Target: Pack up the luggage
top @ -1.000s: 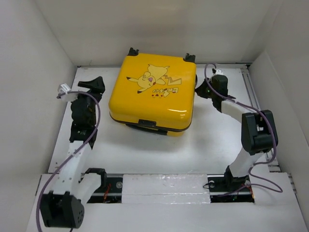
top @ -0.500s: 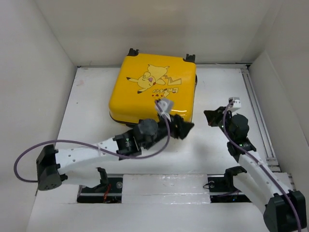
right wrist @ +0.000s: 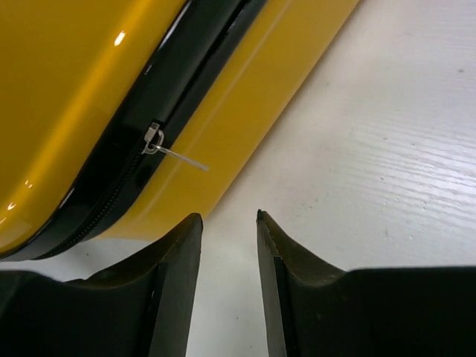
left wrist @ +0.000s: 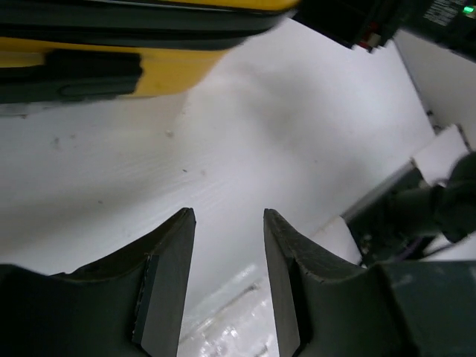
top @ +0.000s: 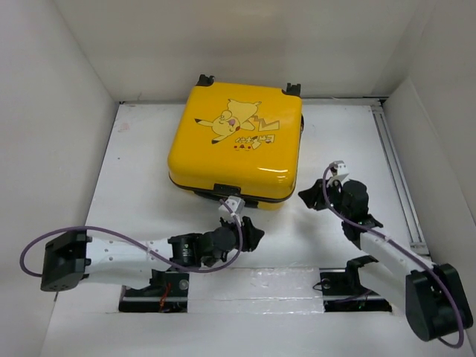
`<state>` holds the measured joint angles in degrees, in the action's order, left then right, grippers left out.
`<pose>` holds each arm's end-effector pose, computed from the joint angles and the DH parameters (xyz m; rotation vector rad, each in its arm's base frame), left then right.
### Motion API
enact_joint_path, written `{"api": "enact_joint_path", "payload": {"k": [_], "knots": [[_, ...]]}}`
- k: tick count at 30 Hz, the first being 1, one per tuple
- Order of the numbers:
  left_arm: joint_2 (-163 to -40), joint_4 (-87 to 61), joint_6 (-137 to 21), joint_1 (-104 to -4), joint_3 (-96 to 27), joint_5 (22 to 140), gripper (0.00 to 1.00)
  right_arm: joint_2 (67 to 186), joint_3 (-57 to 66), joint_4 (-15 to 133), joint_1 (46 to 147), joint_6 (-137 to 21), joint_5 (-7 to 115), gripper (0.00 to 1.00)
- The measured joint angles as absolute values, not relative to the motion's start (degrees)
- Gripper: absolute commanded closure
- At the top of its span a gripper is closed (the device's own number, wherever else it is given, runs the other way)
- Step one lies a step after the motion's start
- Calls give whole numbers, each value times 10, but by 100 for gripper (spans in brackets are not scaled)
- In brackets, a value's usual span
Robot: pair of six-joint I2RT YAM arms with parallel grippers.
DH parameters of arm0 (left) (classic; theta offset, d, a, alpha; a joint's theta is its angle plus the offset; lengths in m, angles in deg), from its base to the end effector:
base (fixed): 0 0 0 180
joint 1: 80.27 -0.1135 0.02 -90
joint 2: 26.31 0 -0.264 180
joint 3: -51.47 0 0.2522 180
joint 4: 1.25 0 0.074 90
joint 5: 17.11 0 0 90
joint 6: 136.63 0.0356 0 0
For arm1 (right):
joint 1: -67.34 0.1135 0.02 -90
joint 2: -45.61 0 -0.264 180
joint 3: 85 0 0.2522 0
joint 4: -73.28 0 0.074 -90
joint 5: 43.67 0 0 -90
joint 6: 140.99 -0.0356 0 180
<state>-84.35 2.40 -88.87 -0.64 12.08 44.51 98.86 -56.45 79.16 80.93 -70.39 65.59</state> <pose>0.0564 -0.2143 0.2296 0.2593 1.9139 -1.0388 0.1849 0.0568 0.1849 -0.1362 1.9386 0.7059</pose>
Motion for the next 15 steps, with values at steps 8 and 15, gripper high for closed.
{"api": "enact_joint_path", "payload": {"k": [8, 15], "knots": [[-948, 58, -907, -90, 122, 426, 61, 1071, -543, 859, 842, -651, 671, 41], [-959, 107, -900, -158, 126, 435, 61, 1118, -542, 904, 861, -590, 670, 44]]}}
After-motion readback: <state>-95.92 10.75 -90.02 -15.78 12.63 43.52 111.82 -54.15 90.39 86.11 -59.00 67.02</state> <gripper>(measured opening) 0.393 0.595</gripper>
